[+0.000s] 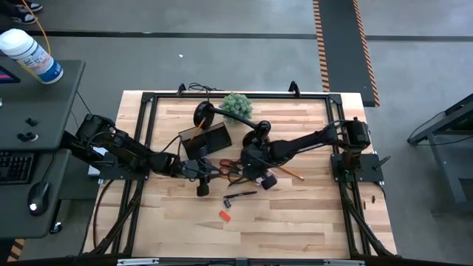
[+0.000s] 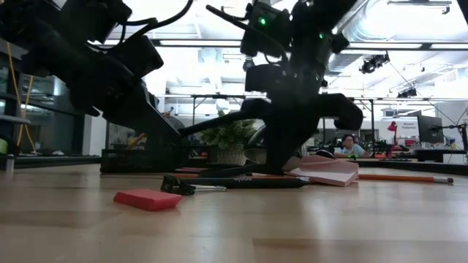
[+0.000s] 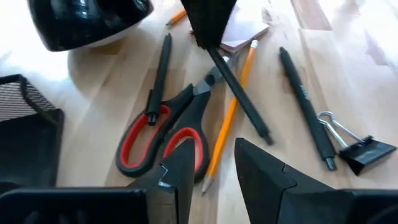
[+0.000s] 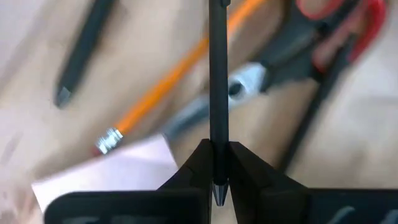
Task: Pick and place office supplies into organizer
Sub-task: Put the middle black pen into the black desk organizer
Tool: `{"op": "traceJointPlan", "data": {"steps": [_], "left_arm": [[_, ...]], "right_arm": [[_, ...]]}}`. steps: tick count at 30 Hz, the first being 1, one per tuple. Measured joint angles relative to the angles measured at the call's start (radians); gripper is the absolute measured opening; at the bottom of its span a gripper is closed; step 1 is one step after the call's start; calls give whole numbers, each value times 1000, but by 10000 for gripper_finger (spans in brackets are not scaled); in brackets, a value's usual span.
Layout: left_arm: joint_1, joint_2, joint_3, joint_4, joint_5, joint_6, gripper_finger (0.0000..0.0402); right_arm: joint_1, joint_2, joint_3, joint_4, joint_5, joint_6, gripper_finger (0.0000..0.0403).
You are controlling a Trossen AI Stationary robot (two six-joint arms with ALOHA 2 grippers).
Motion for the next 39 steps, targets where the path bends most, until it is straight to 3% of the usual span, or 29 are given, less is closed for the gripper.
{"op": "traceJointPlan", "data": {"steps": [11, 16, 20, 24, 29, 35, 39], "left_arm": [[-17, -14, -1, -35, -13, 7, 101], [-86, -70, -1, -104, -138, 7, 101], [-146, -119, -1, -146, -280, 7, 101], [-183, -150, 0, -151, -406, 21, 101], [-198, -162, 0, -91, -548, 71, 101], [-196, -162, 0, 195, -585, 291, 101], [-195, -162, 0, 412, -601, 448, 101]], "right_arm": [[21, -11, 268, -428, 207, 41, 22], [17, -70, 306, -523, 281, 99, 22], [16, -168, 279, -491, 311, 179, 22], [16, -290, 168, -309, 306, 223, 22], [7, -431, -90, 91, 297, 226, 22], [-11, -512, -341, 628, 309, 195, 22], [-11, -512, -417, 842, 287, 162, 22]]}}
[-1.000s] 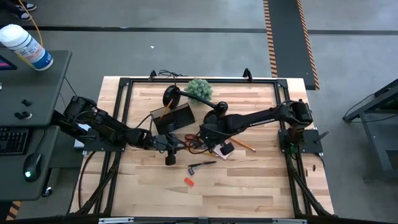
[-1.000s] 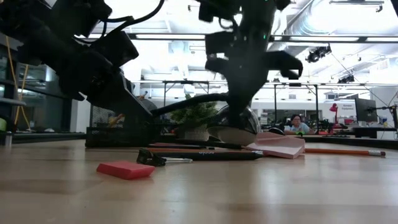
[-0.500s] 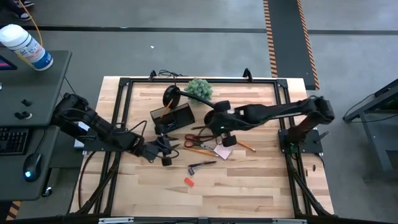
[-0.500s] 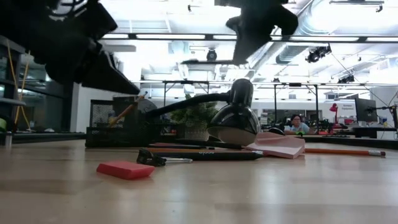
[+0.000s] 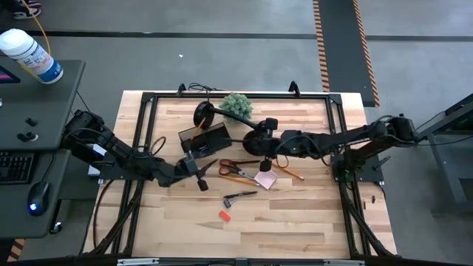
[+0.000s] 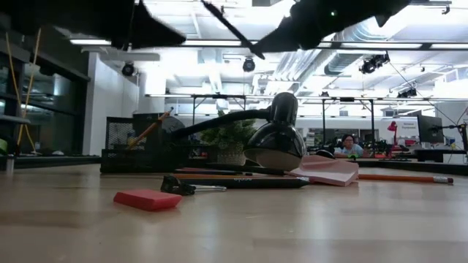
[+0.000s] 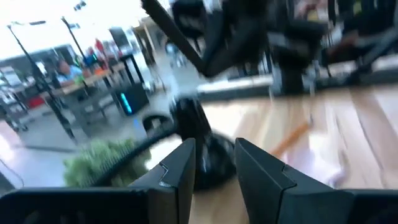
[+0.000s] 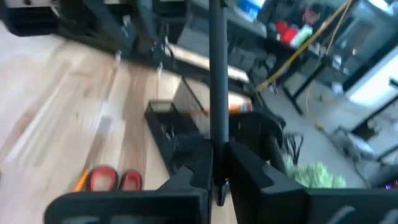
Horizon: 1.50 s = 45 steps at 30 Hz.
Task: Pick and place office supplies into organizer
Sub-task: Put the middle black pen into the black desk organizer
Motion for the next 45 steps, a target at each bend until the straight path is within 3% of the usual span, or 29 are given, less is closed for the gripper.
{"op": "traceJointPlan", "data": {"steps": [5, 8, 15, 23, 32, 45], "left_arm": [[0, 0, 0, 228, 2, 137, 101], [21, 0, 0, 309, 60, 182, 102], [108, 1, 0, 361, 313, 157, 102], [175, 5, 81, 352, 422, 94, 102], [198, 5, 179, 168, 427, 17, 102], [209, 5, 180, 249, 475, 14, 101]], "right_arm": [[0, 10, -42, 150, -64, -42, 22], [0, 10, -44, 209, -103, -59, 22], [0, 10, -44, 295, -171, -85, 22], [-1, 10, -43, 337, -182, -143, 22], [-3, 10, -43, 397, -155, -191, 22], [-12, 10, -43, 403, -177, -187, 22]]}}
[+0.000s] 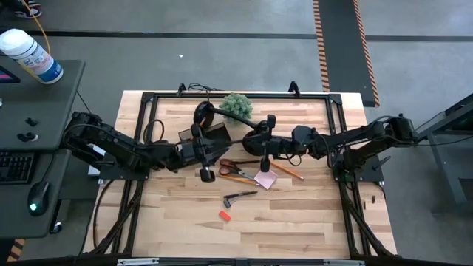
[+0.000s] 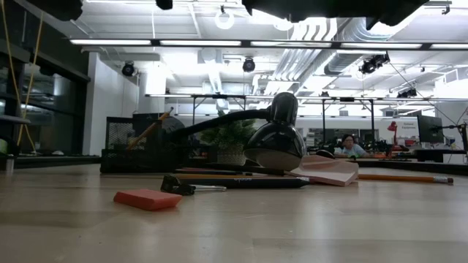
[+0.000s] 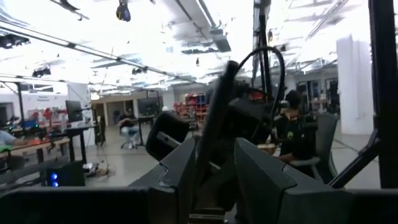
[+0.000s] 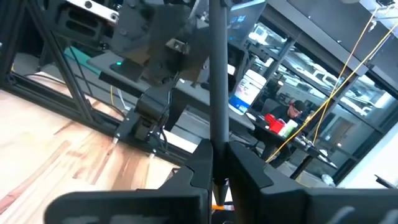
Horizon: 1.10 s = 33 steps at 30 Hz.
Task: Pick and place office supplies into organizer
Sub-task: Put the middle black pen into the black desk organizer
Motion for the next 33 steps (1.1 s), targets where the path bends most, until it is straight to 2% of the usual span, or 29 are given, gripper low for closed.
{"op": "traceJointPlan", "data": {"steps": [7, 11, 22, 33], "left_arm": [[54, 7, 0, 0, 27, -81, 102], [79, 13, 0, 5, 95, -100, 102], [80, 26, 2, 16, 161, -99, 102], [81, 26, 139, -226, 175, -71, 102]], "right_arm": [[0, 0, 0, -3, -18, 4, 21], [0, 0, 0, -6, -13, 8, 21], [0, 0, 0, -3, -1, 8, 21], [-14, 0, 0, 0, -25, 34, 21]]}}
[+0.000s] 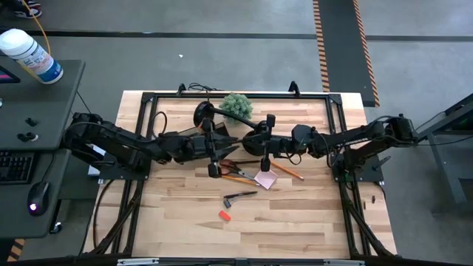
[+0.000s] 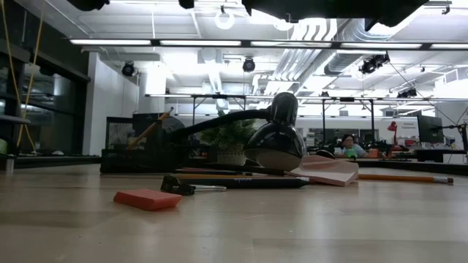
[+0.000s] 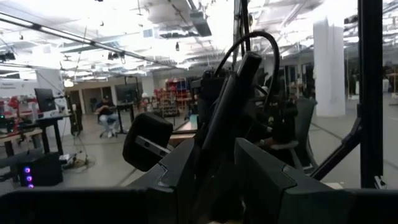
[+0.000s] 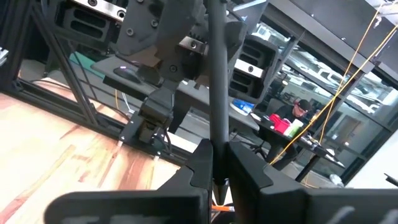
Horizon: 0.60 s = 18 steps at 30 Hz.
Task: Pick and place office supplies into organizer
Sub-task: Put the middle black pen into the black desk organizer
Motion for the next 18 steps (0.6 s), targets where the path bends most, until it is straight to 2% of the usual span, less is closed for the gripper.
{"op": "traceJointPlan", "data": {"steps": [14, 18], "left_arm": [[-1, 0, 5, -11, -51, -17, 100], [-1, 0, 5, -14, -53, -17, 80]], "right_arm": [[0, 0, 0, -15, -2, 6, 21], [0, 0, 0, -19, -2, 5, 22]]}}
